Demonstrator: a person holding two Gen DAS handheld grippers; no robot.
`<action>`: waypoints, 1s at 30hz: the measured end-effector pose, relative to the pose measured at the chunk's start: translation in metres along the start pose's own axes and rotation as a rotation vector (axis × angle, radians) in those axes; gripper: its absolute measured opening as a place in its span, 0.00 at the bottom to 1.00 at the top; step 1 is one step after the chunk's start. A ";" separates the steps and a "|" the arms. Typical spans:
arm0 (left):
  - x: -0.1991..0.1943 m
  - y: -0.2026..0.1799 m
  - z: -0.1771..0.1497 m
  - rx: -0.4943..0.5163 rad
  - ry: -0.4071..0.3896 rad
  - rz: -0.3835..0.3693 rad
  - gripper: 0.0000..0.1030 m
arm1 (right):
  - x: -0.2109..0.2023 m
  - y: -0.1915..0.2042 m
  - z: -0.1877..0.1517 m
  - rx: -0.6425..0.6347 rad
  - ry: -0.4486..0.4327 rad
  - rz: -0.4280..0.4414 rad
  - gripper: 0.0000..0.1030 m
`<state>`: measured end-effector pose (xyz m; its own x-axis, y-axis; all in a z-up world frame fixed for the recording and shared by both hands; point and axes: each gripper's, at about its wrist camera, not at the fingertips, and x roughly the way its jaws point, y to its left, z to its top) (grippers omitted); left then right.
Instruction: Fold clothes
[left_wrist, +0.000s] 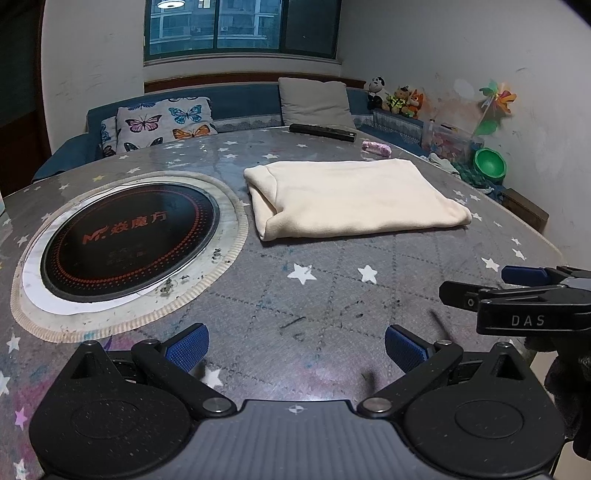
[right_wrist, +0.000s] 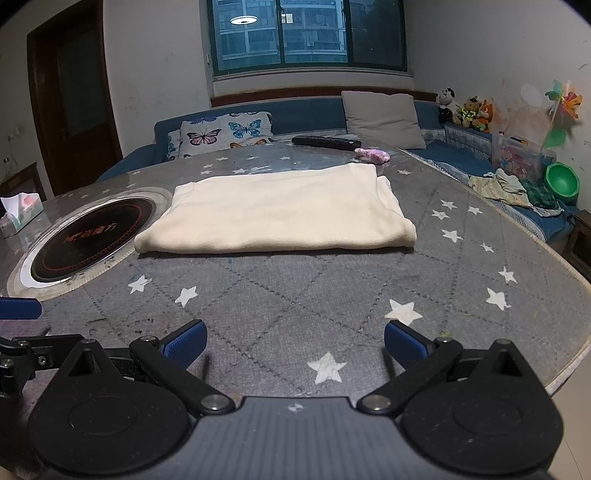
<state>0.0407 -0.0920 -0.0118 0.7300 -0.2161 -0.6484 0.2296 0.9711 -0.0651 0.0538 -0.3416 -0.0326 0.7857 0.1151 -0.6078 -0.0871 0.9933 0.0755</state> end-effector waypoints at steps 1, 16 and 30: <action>0.000 0.000 0.000 0.001 0.000 0.000 1.00 | 0.000 0.000 0.000 0.000 0.000 0.000 1.00; 0.007 -0.002 0.005 0.008 0.006 -0.003 1.00 | 0.006 0.000 0.004 -0.003 0.003 -0.008 1.00; 0.015 -0.007 0.011 0.022 0.012 -0.009 1.00 | 0.012 -0.003 0.009 -0.003 0.005 -0.014 1.00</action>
<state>0.0574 -0.1029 -0.0130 0.7202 -0.2239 -0.6566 0.2509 0.9665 -0.0544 0.0686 -0.3435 -0.0332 0.7836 0.1011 -0.6130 -0.0776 0.9949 0.0649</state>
